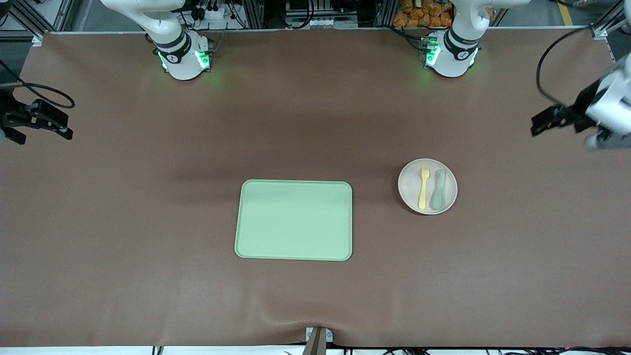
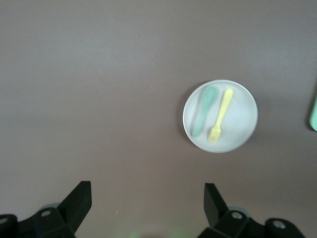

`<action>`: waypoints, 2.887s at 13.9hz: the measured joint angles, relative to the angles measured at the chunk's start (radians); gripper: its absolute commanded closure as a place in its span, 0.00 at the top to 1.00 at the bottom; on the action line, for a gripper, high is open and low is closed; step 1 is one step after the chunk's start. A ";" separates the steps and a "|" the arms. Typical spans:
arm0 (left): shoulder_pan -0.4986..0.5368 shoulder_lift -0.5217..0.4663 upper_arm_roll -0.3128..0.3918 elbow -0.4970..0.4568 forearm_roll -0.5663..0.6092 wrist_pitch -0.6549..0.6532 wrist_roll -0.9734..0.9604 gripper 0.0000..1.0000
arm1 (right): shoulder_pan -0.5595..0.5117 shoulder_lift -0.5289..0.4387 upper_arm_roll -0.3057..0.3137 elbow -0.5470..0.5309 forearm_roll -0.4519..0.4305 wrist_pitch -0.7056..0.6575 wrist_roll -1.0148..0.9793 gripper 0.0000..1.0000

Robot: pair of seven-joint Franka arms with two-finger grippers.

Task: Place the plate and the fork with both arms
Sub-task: 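Reach the left gripper down to the rim of the white plate, then grip the plate rim with the left gripper and slide it onto the placemat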

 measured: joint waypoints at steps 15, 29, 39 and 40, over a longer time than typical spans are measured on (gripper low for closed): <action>0.017 0.317 -0.056 -0.488 -0.272 0.824 0.011 0.47 | 0.000 0.000 0.000 0.000 0.000 0.000 0.000 1.00; 0.020 0.369 -0.105 -0.445 -0.379 0.851 0.017 0.00 | 0.000 0.000 -0.001 0.000 0.003 -0.001 0.000 1.00; -0.114 0.481 -0.202 0.011 -0.381 0.606 0.004 0.00 | 0.000 0.001 -0.002 -0.001 0.003 -0.002 0.000 1.00; -0.148 0.526 -0.203 0.054 -0.381 0.606 -0.016 0.00 | 0.000 0.001 -0.002 -0.001 0.003 -0.002 0.000 1.00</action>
